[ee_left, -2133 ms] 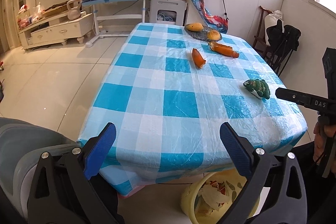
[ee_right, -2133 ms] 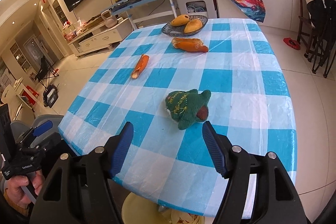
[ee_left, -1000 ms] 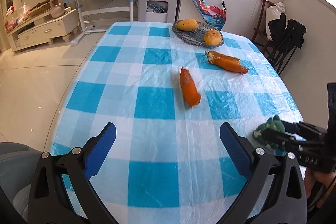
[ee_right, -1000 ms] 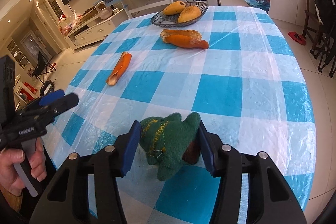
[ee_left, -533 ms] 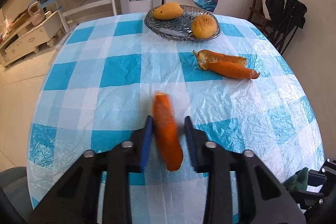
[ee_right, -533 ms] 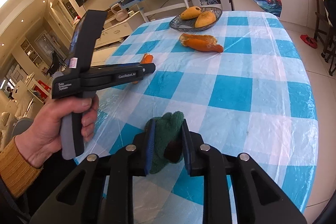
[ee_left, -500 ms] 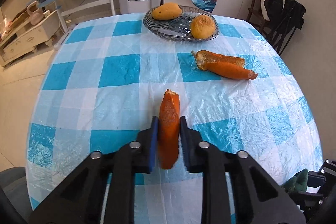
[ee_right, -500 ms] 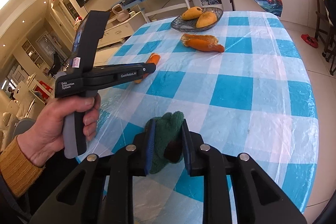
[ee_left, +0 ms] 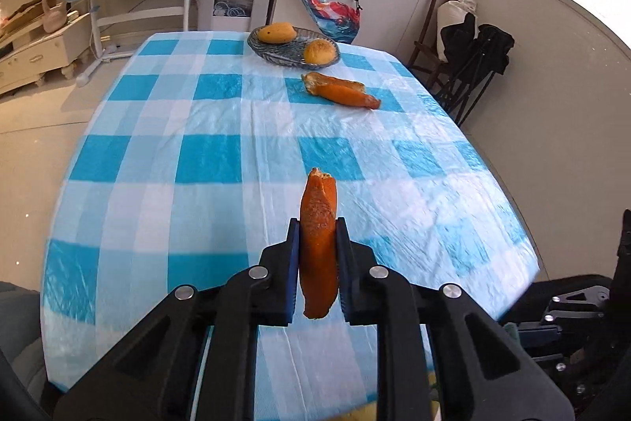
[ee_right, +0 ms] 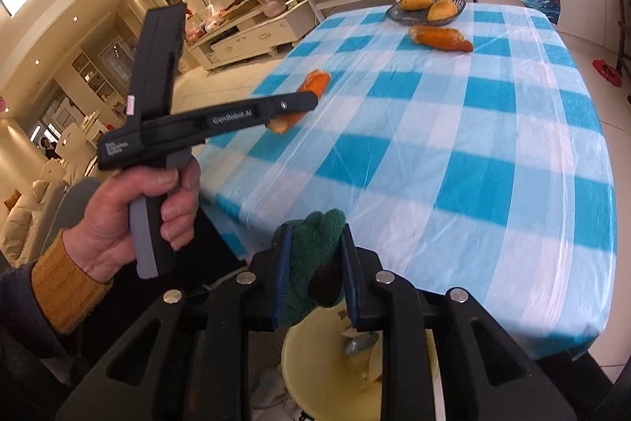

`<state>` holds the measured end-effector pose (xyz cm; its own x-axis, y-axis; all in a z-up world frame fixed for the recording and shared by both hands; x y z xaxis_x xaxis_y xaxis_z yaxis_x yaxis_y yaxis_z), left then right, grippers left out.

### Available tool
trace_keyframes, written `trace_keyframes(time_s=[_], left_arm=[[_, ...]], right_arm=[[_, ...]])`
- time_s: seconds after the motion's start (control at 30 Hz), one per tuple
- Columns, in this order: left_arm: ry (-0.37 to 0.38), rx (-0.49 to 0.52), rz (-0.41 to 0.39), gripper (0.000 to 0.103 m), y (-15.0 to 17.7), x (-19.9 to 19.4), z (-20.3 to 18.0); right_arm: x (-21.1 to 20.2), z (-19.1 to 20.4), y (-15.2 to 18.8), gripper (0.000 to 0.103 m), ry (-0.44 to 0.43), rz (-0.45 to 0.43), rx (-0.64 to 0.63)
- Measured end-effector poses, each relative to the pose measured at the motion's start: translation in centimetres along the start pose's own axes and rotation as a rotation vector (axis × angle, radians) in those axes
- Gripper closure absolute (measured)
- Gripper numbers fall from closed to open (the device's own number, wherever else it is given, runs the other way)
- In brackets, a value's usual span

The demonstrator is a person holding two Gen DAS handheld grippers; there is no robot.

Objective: Collect trash
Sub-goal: 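Carry the plush and carrot over the yellow bucket and open both tools, then grasp the orange sweet-potato piece on the table with the right tool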

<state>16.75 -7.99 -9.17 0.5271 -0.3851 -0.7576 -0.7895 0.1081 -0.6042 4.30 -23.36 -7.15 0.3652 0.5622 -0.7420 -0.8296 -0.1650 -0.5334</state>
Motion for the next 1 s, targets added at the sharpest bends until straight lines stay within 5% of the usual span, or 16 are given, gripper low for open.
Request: trace_keyframes(time_s=[0.13,0.23,0.4,0.43,0.5,0.6,0.77,1.0], left_arm=[[0.038,0.047,0.012,0.087,4.1,-2.8,-2.6],[0.071,0.058,0.041,0.087,7.7,-4.1,-4.2],[0.138,0.114,0.208,0.085,15.1,-3.1,-7.0],[0.127,0.141,0.240,0.082,16.7,-2.5,-7.2],[0.120,0.167,0.297,0.054,18.5,-1.7,-7.5],[0.075,0.190,0.234,0.040,17.4,-2.6,-7.0],[-0.004,0.183,-0.003,0.019,11.1,-5.6,-4.7],[-0.151,0.088,-0.172,0.012,5.2,-6.1,1.0]], right_arm=[[0.0,0.2,3.7,0.073,0.013,0.057,0.027],[-1.4,-0.1,4.4,0.051,0.039,0.016,0.059],[-4.2,-0.6,2.6,0.051,0.075,-0.082,0.076],[-4.7,-0.8,1.9,0.050,0.088,-0.101,0.069],[-5.3,-1.3,0.3,0.049,0.113,-0.133,0.059],[-5.4,-2.3,-2.5,0.048,0.157,-0.161,0.019],[-3.0,-4.8,-8.2,0.048,0.245,-0.157,-0.065],[3.5,-9.2,-16.5,0.045,0.398,-0.060,-0.207]])
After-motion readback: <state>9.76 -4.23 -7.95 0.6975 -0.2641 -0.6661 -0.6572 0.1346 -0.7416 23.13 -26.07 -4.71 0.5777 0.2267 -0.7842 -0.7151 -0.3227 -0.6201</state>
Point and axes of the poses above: each gripper's, at about its wrist camera, not at the fingertips, and x roughly the way its jaws point, z to its left, y to its underside, the point moved 8 cm from there along x, roughly the way its jaws point, and after that the axes turned 3 degrees about z, right-handed, at the moved point
